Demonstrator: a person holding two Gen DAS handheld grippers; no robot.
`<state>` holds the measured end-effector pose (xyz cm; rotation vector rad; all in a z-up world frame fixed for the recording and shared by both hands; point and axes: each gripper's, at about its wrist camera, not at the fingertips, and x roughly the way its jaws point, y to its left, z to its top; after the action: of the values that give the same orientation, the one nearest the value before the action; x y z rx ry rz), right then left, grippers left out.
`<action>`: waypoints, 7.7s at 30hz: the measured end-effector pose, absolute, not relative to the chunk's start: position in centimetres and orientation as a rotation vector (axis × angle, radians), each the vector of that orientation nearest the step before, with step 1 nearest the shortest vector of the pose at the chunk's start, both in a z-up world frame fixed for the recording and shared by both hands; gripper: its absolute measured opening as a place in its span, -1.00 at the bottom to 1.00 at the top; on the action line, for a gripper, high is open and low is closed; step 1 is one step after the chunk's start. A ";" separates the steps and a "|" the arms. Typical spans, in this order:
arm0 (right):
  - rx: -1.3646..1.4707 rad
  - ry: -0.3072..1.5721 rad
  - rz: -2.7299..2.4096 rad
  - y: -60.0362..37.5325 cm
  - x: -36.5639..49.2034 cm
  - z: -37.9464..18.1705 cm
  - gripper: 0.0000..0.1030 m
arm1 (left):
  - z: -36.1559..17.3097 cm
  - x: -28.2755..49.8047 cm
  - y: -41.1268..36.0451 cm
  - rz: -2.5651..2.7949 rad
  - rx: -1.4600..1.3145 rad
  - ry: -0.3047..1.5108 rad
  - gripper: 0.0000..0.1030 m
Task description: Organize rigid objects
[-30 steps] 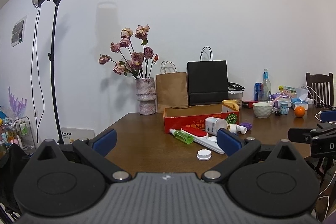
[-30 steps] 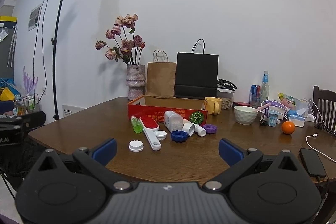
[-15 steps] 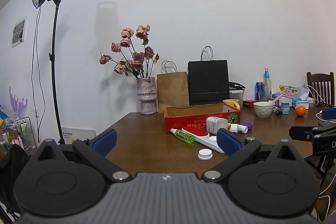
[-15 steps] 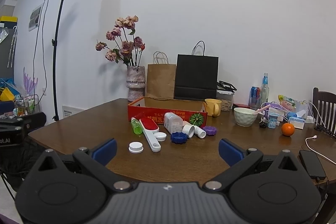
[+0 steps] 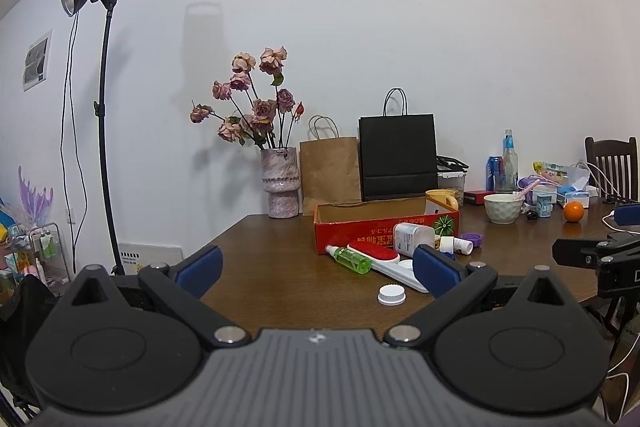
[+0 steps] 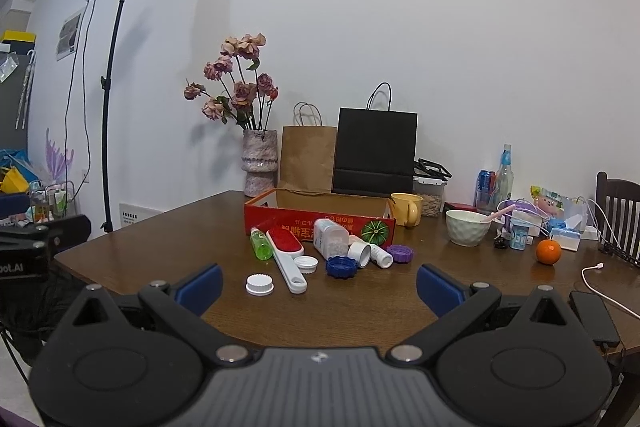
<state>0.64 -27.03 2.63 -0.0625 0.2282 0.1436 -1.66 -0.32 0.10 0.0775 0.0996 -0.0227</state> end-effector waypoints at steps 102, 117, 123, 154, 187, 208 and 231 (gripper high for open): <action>-0.052 0.649 0.319 -29.1 36.8 -7.1 0.00 | -8.3 25.1 -8.7 -0.139 0.034 0.532 -0.22; -0.041 0.404 0.277 -29.6 21.5 -1.5 0.00 | -2.8 17.6 -6.5 -0.064 0.005 0.334 -0.22; -0.015 0.319 0.237 -30.1 15.5 0.3 0.00 | -1.4 14.5 -5.6 -0.040 -0.015 0.283 -0.22; 0.005 0.250 0.220 -31.3 17.8 2.7 0.00 | 1.7 16.3 -4.8 -0.052 -0.024 0.182 -0.22; 0.026 0.490 0.262 -33.4 56.8 6.0 0.00 | 6.0 54.8 -4.2 -0.097 -0.045 0.452 -0.22; -0.138 1.065 0.242 -29.3 76.0 -3.9 0.01 | -4.2 72.8 -6.3 -0.148 0.089 1.057 -0.21; -0.178 0.939 0.229 -28.8 68.2 6.6 0.46 | 5.2 65.2 -5.1 -0.111 0.103 0.958 0.33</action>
<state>68.24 -28.81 6.64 -0.1777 0.9394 0.2293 65.25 -5.08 5.17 0.1034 0.9580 -0.1109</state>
